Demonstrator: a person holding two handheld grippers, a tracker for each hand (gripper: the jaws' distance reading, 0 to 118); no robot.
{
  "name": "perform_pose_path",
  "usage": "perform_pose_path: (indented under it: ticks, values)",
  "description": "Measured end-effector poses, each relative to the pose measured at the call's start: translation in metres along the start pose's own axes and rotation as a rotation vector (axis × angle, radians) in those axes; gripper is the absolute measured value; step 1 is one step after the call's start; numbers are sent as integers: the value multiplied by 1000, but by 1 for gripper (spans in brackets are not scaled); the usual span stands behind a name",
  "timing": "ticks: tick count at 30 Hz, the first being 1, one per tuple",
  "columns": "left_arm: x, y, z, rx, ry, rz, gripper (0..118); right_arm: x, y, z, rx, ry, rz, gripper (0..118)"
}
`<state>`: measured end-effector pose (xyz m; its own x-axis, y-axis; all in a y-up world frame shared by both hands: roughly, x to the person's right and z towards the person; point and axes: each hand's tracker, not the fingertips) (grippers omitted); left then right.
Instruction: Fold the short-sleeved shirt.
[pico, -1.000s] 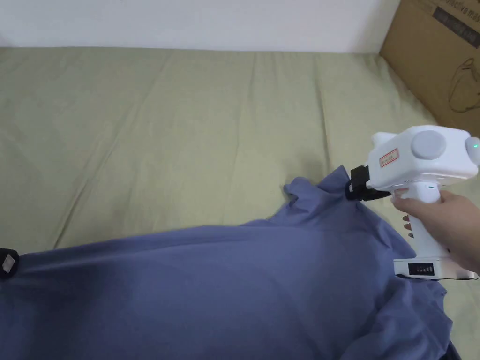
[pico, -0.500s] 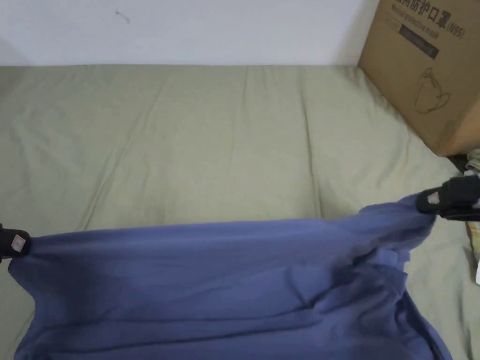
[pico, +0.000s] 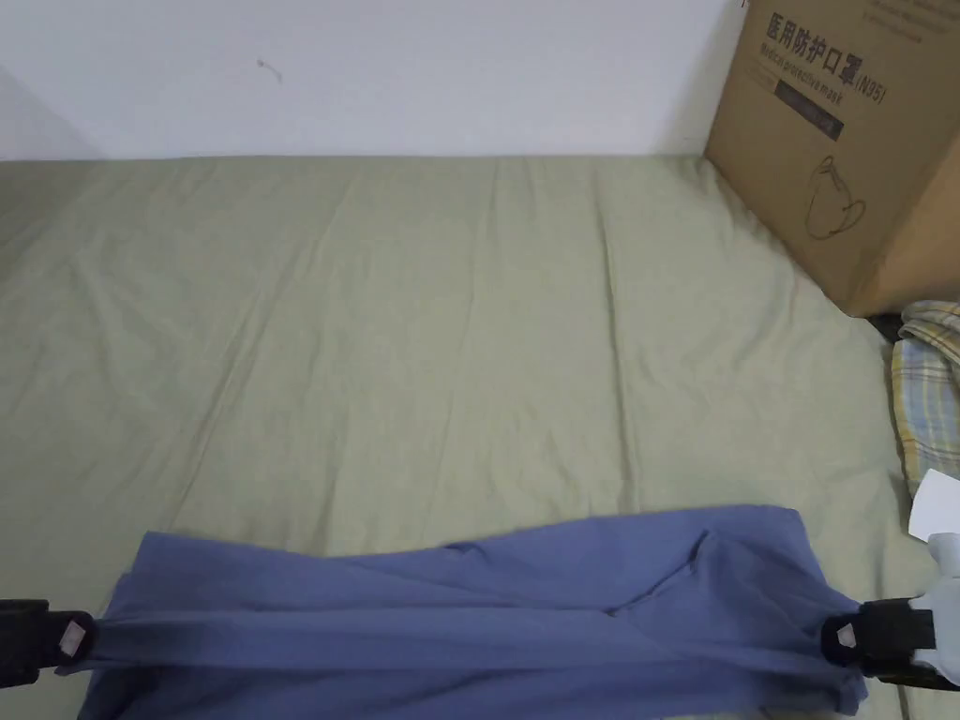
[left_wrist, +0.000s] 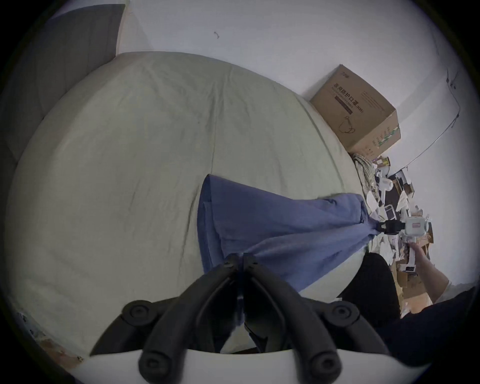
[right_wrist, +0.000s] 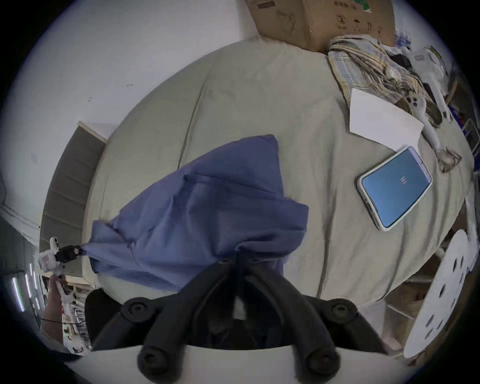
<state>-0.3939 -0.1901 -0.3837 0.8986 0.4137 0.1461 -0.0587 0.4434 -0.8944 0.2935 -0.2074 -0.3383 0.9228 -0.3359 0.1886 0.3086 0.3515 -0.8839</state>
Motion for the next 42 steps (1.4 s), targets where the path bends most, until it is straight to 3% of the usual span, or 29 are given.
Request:
perform_pose_path:
  ticks: [1, 2, 3, 4, 9, 12, 14, 15, 16, 17, 18, 21, 26, 30, 32, 35, 37, 38, 39, 40, 41, 42]
  values:
    - [1, -1, 1, 13, 1, 7, 19, -3, -1, 1, 21, -22, 1, 35]
    - [0, -1, 3, 28, 14, 9, 43, -8, -2, 3, 53, -64, 23, 61]
    - [1, -1, 6, 43, 39, 5, 91, -13, -2, 8, 78, -106, 54, 100]
    - [4, -2, 9, 45, 46, 5, 116, -20, -2, 13, 104, -132, 83, 118]
    - [42, -1, 28, 212, 34, -45, 118, -69, 10, 46, 309, -191, 164, 116]
    - [81, 0, 29, 268, 146, -109, 118, -116, 13, 54, 406, -219, 256, 116]
    - [106, 3, 20, 259, 220, -188, 111, -146, 14, 53, 436, -225, 302, 116]
    - [119, 3, 15, 269, 251, -228, 92, -152, 16, 43, 426, -209, 306, 111]
    - [131, 3, 9, 270, 281, -254, 61, -163, 16, 39, 428, -190, 322, 98]
    - [140, 4, 4, 264, 305, -276, 20, -173, 15, 34, 431, -174, 333, 67]
    - [153, 5, -2, 266, 309, -289, 0, -184, 16, 29, 420, -142, 351, 0]
    - [167, 6, -14, 321, 349, -287, 0, -208, 17, 9, 409, -255, 397, 0]
    - [166, 10, -23, 391, 414, -154, 0, -233, 15, -7, 408, -285, 359, 0]
    - [132, 16, -14, 362, 339, -55, 0, -240, 16, -18, 394, -340, 377, 0]
    - [96, 20, -6, 349, 269, 29, 0, -236, 19, -21, 383, -331, 372, 0]
    - [21, 23, 7, 258, -96, 209, 0, -238, 14, -24, 365, -313, 399, 0]
    - [-27, 17, 1, 139, -325, 341, 11, -242, 10, -27, 355, -323, 454, 0]
    - [-42, 14, 0, 134, -351, 366, 29, -243, 8, -29, 350, -321, 465, 0]
    - [-55, 8, -1, 143, -352, 375, 74, -242, 8, -32, 341, -317, 473, 0]
    - [-66, 3, -3, 155, -333, 384, 109, -242, 7, -34, 330, -316, 481, 0]
    - [-74, -1, -9, 146, -333, 397, 118, -242, 6, -36, 317, -315, 489, 0]
    - [-81, -5, -14, 121, -376, 427, 118, -243, 5, -39, 305, -318, 501, 0]
